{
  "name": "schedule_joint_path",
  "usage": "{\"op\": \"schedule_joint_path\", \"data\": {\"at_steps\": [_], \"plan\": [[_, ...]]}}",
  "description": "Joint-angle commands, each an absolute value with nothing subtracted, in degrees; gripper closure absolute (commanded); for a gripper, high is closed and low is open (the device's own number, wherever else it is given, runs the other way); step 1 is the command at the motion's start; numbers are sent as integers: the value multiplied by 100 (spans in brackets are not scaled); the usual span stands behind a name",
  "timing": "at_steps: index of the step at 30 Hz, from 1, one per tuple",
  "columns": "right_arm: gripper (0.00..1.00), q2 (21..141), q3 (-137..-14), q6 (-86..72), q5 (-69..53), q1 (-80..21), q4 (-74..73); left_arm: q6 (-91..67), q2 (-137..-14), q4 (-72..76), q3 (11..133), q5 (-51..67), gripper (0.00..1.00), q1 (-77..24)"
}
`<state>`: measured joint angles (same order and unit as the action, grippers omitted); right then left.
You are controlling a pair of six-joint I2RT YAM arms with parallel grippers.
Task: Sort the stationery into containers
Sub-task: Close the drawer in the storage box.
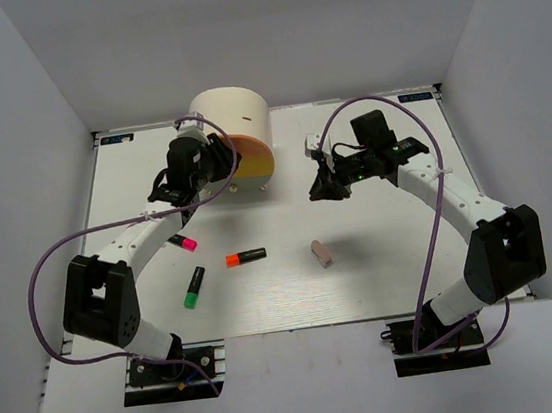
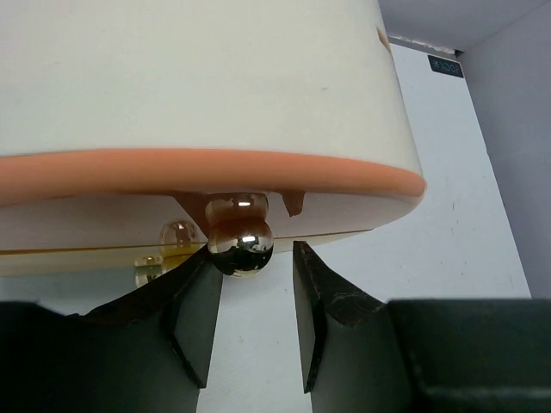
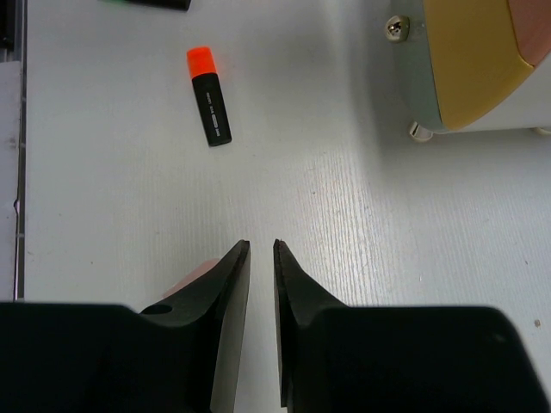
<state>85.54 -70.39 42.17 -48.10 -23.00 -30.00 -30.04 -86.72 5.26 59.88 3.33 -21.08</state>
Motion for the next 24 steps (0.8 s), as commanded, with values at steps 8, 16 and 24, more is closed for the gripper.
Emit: {"op": "schedule_joint_path", "data": {"at_steps": [8, 16, 24], "plan": [[74, 8367, -6970, 4219, -4825, -2294, -2962, -3023, -8736, 756, 6249, 193, 52, -2074], [71, 8350, -6943, 4245, -4799, -2285, -2962, -2760, -8403, 826, 5977, 912, 33, -2074], [68, 8350, -6829, 4245, -4790, -2294, -2944, -2355, -7392, 98, 5283, 836, 23, -2145]]}}
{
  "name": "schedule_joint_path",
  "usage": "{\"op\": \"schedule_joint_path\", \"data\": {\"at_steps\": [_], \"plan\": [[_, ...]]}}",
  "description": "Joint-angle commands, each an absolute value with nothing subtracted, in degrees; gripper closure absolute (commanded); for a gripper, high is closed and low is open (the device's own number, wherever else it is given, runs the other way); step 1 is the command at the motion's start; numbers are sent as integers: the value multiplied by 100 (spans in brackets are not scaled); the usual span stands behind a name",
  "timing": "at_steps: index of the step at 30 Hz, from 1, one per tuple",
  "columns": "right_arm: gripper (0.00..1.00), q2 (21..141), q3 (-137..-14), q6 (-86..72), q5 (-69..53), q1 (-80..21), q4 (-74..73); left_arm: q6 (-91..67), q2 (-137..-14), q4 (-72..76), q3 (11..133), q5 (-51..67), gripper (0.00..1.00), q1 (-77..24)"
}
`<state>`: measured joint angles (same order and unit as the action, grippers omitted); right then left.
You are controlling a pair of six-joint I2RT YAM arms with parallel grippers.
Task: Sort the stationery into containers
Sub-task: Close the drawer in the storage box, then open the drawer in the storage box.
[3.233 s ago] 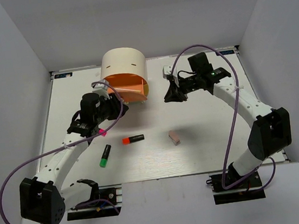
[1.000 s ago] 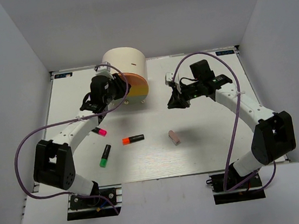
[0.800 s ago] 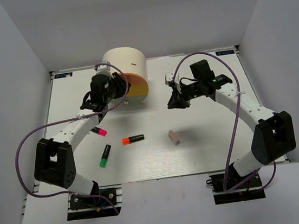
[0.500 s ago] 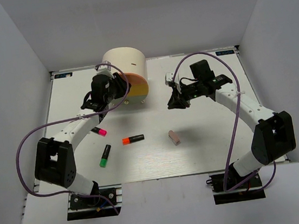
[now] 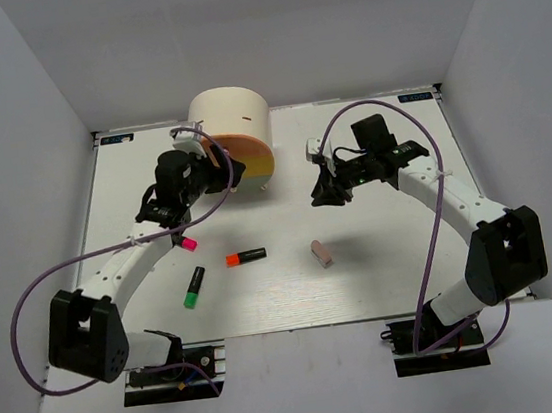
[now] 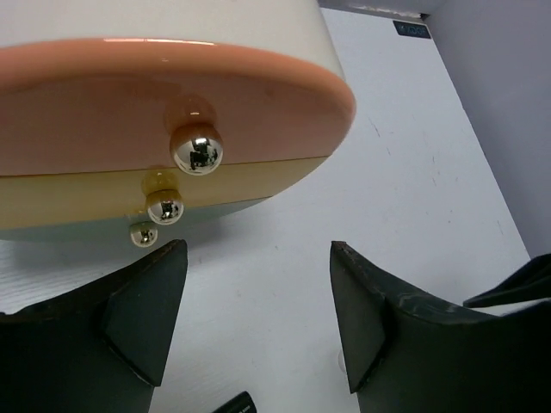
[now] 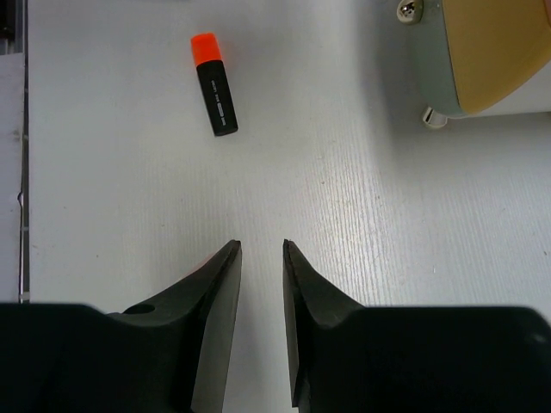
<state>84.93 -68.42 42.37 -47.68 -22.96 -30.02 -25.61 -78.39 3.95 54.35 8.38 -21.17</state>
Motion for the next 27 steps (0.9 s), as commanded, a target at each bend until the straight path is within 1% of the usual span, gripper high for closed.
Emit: {"op": "schedule_joint_path", "data": {"at_steps": [1, 2, 4, 5, 7, 9, 16, 18, 27], "plan": [[66, 8367, -6847, 4219, -4799, -2277, -2944, -2355, -7392, 27, 5282, 774, 23, -2145], [66, 8393, -6855, 4210, -4816, -2285, -2927, -2355, -7339, -26, 5213, 686, 23, -2084], [66, 8411, -6890, 4175, -4816, -2294, -2909, -2355, -7339, -26, 5212, 563, 28, -2083], [66, 8420, -6899, 4175, -4808, -2294, -2927, -2355, -7400, -26, 5212, 502, 33, -2083], [66, 8411, -6900, 4166, -4799, -2285, -2918, -2355, -7628, -26, 5282, 449, 34, -2083], [66, 8367, -6873, 4166, -4781, -2294, -2918, -2355, -7891, -175, 5449, 387, 39, -2136], [66, 8201, -6706, 4140, -4676, -2268, -2839, -2355, -8288, -229, 5747, 202, 39, -2136], [65, 8200, -6662, 4131, -4676, -2276, -2830, -2355, -8366, -290, 5800, 141, 38, -2136], [65, 8209, -6671, 4105, -4667, -2276, -2813, -2355, -8657, -167, 5854, -105, 37, -2188]]}}
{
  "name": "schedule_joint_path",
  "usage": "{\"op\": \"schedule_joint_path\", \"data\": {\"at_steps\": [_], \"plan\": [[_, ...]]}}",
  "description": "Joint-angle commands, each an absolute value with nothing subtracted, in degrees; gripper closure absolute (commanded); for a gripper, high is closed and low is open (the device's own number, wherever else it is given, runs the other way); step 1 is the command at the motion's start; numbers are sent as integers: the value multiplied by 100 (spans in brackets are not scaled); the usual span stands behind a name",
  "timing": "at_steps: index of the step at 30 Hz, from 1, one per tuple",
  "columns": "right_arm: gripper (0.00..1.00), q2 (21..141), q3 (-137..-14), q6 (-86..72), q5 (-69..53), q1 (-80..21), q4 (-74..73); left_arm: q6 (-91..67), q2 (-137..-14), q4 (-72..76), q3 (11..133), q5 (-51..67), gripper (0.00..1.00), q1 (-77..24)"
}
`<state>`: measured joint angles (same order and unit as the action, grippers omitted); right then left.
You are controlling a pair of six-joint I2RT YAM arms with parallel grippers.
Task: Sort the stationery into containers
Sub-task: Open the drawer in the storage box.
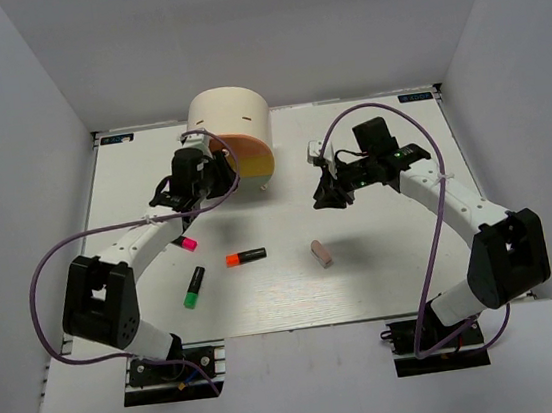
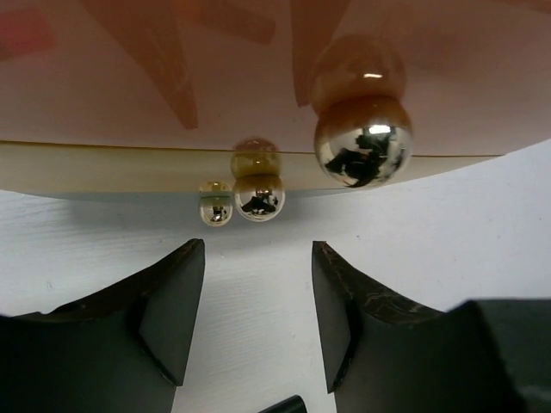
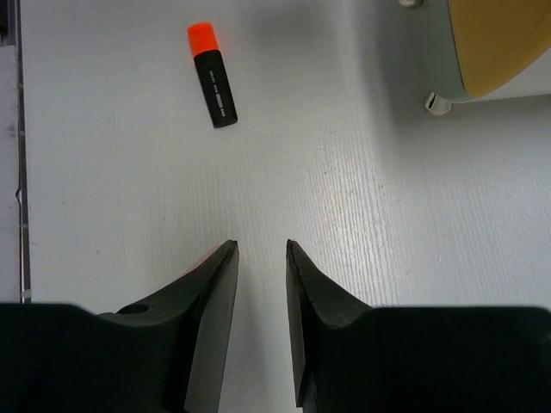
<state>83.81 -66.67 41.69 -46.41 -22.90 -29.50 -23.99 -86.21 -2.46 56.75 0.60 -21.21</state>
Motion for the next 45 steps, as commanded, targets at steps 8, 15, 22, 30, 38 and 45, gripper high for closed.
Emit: {"op": "schedule_joint_path", "data": {"at_steps": [8, 15, 22, 30, 38, 45], "plan": [[65, 8200, -6653, 4113, -4649, -2267, -2839, -2408, -8763, 9, 5906, -325, 42, -2188], [65, 8200, -6653, 4104, -4640, -2267, -2839, -2513, -8815, 184, 5959, -457, 44, -2188], [65, 8244, -6680, 4105, -4649, -2268, -2848, -2575, -8991, 308, 5959, -510, 44, -2188], [65, 8244, -6662, 4105, -4641, -2250, -2856, -2637, -9185, 360, 6073, -510, 47, -2188], [65, 8236, -6644, 4105, -4658, -2267, -2839, -2637, -9185, 360, 6073, -562, 70, -2188], [65, 8262, -6627, 4113, -4658, -2241, -2839, -2689, -9009, 413, 5951, -326, 89, -2241]]}}
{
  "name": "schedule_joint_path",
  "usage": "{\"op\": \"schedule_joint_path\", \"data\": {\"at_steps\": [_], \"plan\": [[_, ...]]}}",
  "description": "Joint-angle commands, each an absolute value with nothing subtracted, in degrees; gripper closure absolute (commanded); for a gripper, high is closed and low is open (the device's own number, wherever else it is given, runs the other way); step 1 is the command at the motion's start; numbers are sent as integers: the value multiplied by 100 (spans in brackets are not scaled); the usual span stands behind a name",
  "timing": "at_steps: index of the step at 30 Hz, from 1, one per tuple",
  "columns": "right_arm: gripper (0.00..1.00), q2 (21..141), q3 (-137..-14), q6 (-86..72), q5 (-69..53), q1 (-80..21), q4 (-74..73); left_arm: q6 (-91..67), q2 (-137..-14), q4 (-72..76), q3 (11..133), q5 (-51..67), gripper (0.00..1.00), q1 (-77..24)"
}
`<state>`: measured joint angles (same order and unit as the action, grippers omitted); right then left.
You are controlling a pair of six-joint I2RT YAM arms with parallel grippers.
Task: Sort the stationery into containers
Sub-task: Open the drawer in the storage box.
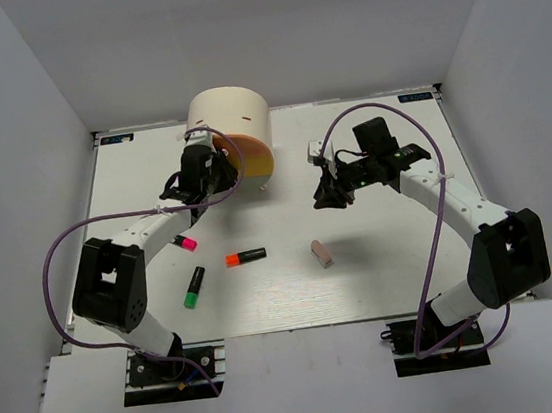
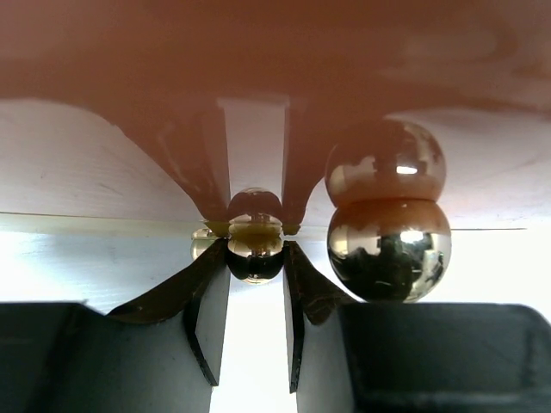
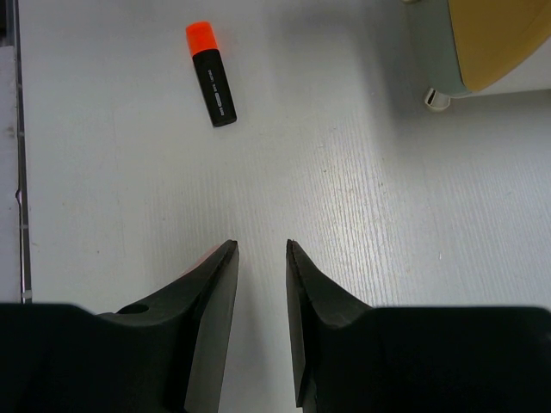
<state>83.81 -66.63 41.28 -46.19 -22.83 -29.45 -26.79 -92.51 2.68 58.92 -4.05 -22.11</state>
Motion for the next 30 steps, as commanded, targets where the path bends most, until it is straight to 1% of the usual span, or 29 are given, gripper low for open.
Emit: {"op": "schedule_joint_path", "data": {"at_steps": [1, 6, 7, 11, 24, 25, 26, 27, 28, 30], "plan": [[65, 8270, -6618, 4113, -4658, -2250, -2839, -2689, -8957, 413, 5950, -264, 89, -2241], [65, 8288, -6644, 4096, -4667, -2250, -2821, -2689, -8623, 413, 5512, -141, 90, -2241], [64, 8279, -6636, 4096, -4676, -2259, -2821, -2689, -8552, 413, 5450, -88, 90, -2241], [64, 8297, -6645, 4096, -4693, -2268, -2821, -2812, -8253, 360, 5186, -88, 93, -2241], [64, 8271, -6636, 4069, -4711, -2259, -2812, -2971, -7498, 53, 4615, 18, 93, -2452], [64, 8262, -6636, 4061, -4702, -2267, -2812, -2971, -7436, 53, 4614, 18, 91, -2452], [61, 8270, -6627, 4069, -4702, -2268, -2821, -2971, -7436, 53, 4553, 70, 87, -2452], [59, 8253, -6636, 4078, -4702, -2276, -2813, -2971, -7436, -8, 4553, 70, 78, -2452], [57, 8244, -6653, 4104, -4711, -2276, -2821, -2971, -7436, -9, 4553, 70, 56, -2452], [48, 8236, -6671, 4174, -4693, -2268, -2865, -2971, -7436, -9, 4553, 70, 46, -2452]]}}
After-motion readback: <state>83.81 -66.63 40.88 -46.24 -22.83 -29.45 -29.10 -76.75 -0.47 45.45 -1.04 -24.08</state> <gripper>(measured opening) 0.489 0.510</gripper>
